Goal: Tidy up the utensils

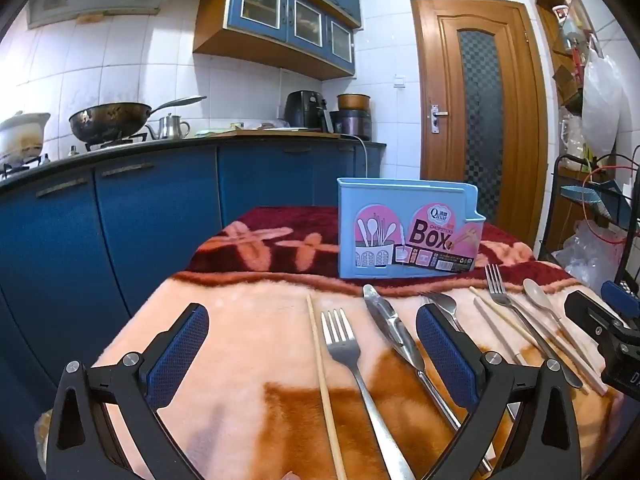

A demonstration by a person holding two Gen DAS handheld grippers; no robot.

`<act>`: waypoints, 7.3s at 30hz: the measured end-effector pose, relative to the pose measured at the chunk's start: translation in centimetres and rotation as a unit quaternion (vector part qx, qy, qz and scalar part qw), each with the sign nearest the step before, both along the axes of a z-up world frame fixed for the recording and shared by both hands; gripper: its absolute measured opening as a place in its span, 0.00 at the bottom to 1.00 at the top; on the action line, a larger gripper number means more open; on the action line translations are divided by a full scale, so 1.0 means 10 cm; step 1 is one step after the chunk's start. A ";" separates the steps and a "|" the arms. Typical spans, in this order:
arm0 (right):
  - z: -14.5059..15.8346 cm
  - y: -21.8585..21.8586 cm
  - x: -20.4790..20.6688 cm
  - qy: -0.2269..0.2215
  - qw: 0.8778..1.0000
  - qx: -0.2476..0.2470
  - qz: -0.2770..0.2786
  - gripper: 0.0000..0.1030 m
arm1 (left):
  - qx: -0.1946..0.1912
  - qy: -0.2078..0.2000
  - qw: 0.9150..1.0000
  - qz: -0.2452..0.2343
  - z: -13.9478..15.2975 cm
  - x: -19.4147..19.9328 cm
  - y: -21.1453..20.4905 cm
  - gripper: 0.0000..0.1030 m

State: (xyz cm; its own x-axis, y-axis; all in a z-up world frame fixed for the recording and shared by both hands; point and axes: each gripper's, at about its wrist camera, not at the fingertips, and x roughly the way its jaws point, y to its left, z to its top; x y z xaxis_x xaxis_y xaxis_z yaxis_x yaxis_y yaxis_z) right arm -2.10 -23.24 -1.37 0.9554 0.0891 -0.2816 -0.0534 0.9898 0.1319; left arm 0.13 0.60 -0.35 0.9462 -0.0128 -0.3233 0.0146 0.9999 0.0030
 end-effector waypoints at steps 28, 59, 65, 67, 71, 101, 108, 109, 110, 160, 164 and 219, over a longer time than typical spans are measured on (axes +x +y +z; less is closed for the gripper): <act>0.00 0.01 0.00 0.000 1.000 -0.002 0.000 1.00 | -0.001 0.002 1.000 0.000 0.02 0.01 -0.01 1.00; 0.00 0.01 0.00 0.000 1.000 -0.003 0.000 1.00 | -0.003 0.003 1.000 0.000 0.02 0.01 -0.01 1.00; 0.00 -0.01 0.00 0.001 1.000 -0.003 0.001 1.00 | -0.003 0.003 1.000 0.000 0.02 0.01 -0.01 1.00; 0.00 -0.02 0.00 0.002 1.000 -0.002 0.001 1.00 | -0.004 0.003 1.000 0.000 0.02 0.01 0.00 1.00; 0.01 0.01 0.02 0.004 1.000 -0.003 0.003 1.00 | -0.005 0.004 1.000 0.001 0.02 0.01 0.00 1.00; 0.33 -0.36 0.61 0.239 0.969 -0.056 0.024 1.00 | 0.047 0.168 0.984 0.031 0.19 0.46 0.33 0.89; 0.20 -0.47 0.83 0.311 0.948 -0.053 0.037 0.87 | 0.041 0.249 0.967 -0.032 0.15 0.63 0.26 0.69; 0.19 -0.47 0.84 0.311 0.948 -0.052 0.038 0.81 | 0.052 0.268 0.961 -0.041 0.12 0.66 0.22 0.58; 0.18 -0.47 0.84 0.310 0.949 -0.050 0.039 0.79 | 0.056 0.278 0.958 -0.049 0.09 0.67 0.19 0.53; 0.73 -0.30 0.88 0.163 0.981 0.024 0.103 0.10 | -0.083 0.163 0.976 -0.118 0.81 0.96 0.15 0.04; 0.93 -0.28 0.91 0.116 0.988 0.023 0.096 0.10 | -0.096 0.111 0.983 -0.106 1.02 1.06 0.13 0.04; 0.96 0.20 2.01 0.107 0.991 -0.033 0.072 0.40 | -0.077 0.044 0.990 -0.110 0.81 1.89 0.06 0.36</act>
State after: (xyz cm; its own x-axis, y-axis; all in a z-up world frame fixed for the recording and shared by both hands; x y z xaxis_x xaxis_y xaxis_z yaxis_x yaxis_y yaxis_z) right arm 17.96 -21.29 8.27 0.8517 0.1943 -0.4868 -0.1723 0.9809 0.0901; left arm 19.02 1.15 7.77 0.8832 -0.2708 -0.3830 0.2252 0.9611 -0.1602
